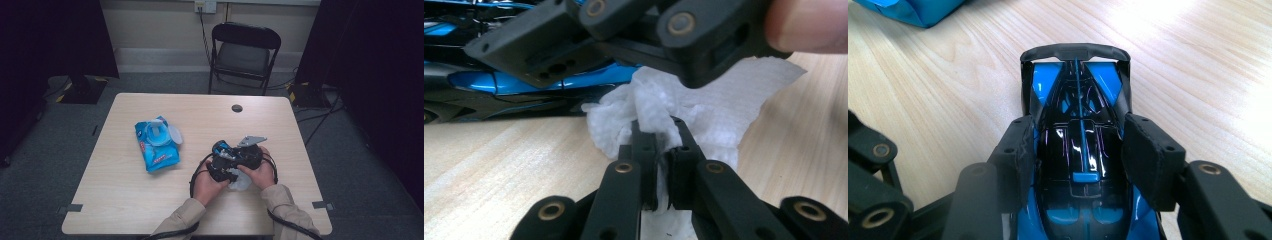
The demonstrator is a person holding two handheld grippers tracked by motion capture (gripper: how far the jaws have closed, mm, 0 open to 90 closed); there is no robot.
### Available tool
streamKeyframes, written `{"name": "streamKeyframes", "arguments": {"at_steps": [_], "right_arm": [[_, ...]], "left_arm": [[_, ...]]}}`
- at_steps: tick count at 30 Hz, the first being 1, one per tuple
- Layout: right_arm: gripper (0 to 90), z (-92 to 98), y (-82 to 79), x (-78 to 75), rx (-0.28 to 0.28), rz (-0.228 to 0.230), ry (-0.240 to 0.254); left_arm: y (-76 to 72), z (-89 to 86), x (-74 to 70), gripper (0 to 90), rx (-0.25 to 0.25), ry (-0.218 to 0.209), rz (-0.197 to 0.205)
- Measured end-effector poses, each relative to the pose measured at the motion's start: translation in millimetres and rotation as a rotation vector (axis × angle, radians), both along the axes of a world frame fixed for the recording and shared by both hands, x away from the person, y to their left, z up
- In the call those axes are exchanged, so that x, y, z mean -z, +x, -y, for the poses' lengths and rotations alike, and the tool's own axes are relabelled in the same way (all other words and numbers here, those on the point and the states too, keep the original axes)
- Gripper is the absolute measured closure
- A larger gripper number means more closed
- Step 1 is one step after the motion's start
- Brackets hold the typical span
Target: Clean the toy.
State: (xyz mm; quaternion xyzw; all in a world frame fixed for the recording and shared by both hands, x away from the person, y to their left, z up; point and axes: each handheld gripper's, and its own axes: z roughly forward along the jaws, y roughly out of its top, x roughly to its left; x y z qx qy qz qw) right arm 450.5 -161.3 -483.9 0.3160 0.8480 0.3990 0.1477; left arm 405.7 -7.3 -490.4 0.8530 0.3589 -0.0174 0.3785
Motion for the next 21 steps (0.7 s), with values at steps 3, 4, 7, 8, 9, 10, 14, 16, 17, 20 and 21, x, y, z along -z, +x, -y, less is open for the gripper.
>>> {"name": "streamKeyframes", "arguments": {"at_steps": [3,4,7,8,9,10,14,16,17,20,21], "right_arm": [[47.5,0.2,0.1,0.2,-0.002,0.001,0.002],[47.5,0.2,0.1,0.2,-0.002,0.001,0.002],[47.5,0.7,-0.1,0.7,0.000,0.003,0.007],[47.5,0.7,-0.1,0.7,0.000,0.003,0.007],[47.5,0.6,-0.1,0.7,0.000,0.003,0.007],[47.5,0.6,-0.1,0.6,0.000,0.002,0.007],[47.5,0.5,-0.2,0.5,0.001,0.001,0.006],[47.5,0.4,-0.2,0.5,0.001,0.002,0.006],[47.5,0.2,-0.2,0.4,0.001,0.002,0.005],[47.5,0.1,-0.2,0.3,0.000,0.002,0.002],[47.5,0.1,-0.2,0.3,0.000,0.002,0.002]], "left_arm": [[-2.1,-0.6,-1.8,84.9,0.019,-0.016,-0.006],[-2.9,-1.1,-2.8,84.9,0.024,-0.024,-0.006],[-5.0,-7.2,-9.1,84.9,0.034,-0.032,-0.001],[-5.0,-7.2,-9.1,84.9,0.034,-0.032,-0.001],[-5.0,-9.8,-11.2,84.9,0.036,-0.030,0.003],[-4.7,-11.8,-12.8,84.9,0.040,-0.024,0.007],[-3.1,-23.2,-20.5,84.9,0.020,-0.033,0.018],[-1.7,-31.4,-23.9,84.9,0.002,-0.034,0.022],[0.0,-40.8,-27.4,84.9,-0.009,-0.033,0.023],[2.1,-50.1,-31.2,85.0,-0.024,-0.031,0.026],[3.2,-54.7,-32.9,85.0,-0.038,-0.032,0.027]]}}
